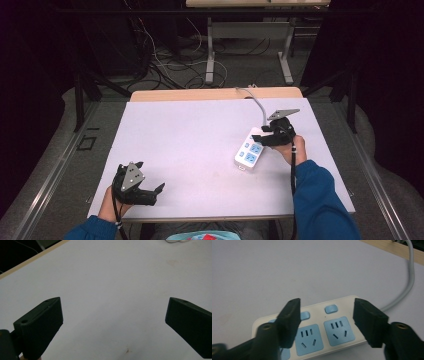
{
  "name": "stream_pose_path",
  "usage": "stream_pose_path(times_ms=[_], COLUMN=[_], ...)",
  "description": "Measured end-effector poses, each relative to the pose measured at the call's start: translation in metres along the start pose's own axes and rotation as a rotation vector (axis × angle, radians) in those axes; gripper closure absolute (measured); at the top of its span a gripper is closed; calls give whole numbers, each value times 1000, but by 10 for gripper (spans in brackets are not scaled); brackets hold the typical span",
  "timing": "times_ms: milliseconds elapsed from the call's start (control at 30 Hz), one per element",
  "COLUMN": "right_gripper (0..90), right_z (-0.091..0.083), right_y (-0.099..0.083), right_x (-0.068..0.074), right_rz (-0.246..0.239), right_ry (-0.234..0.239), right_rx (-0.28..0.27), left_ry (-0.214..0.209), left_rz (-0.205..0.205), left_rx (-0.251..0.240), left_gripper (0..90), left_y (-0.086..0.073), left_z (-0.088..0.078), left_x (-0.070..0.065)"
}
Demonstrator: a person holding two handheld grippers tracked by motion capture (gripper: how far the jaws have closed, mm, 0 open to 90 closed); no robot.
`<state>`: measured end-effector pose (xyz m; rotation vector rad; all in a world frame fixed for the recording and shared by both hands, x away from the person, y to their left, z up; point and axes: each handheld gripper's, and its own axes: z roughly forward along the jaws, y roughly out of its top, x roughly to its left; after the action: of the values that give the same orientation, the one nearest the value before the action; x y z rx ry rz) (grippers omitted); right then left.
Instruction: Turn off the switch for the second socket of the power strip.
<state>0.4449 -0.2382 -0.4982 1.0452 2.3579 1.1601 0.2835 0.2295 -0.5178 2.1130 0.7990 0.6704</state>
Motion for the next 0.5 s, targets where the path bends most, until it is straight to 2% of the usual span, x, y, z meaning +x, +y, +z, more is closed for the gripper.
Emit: stream_pose_path(times_ms=[67, 200, 367, 433, 500], right_gripper=[536, 690, 855, 900, 900], right_z=[1, 4, 10, 13, 16], right_y=[0, 1, 3, 4, 4], right_x=[1, 4, 14, 17, 19], right_rz=[8, -8, -11, -27, -35], right_ry=[6, 7, 1, -4, -7], right_rx=[1, -8, 12, 21, 28], left_ry=[-2, -3, -1, -1, 0], left_rz=[-3, -3, -1, -1, -3], left_rx=[-1, -1, -2, -2, -2], left_gripper=[14, 14, 13, 14, 14], left_y=[0, 0, 0, 0, 0], left_z=[0, 0, 0, 0, 0], left_x=[0, 0, 0, 0, 0])
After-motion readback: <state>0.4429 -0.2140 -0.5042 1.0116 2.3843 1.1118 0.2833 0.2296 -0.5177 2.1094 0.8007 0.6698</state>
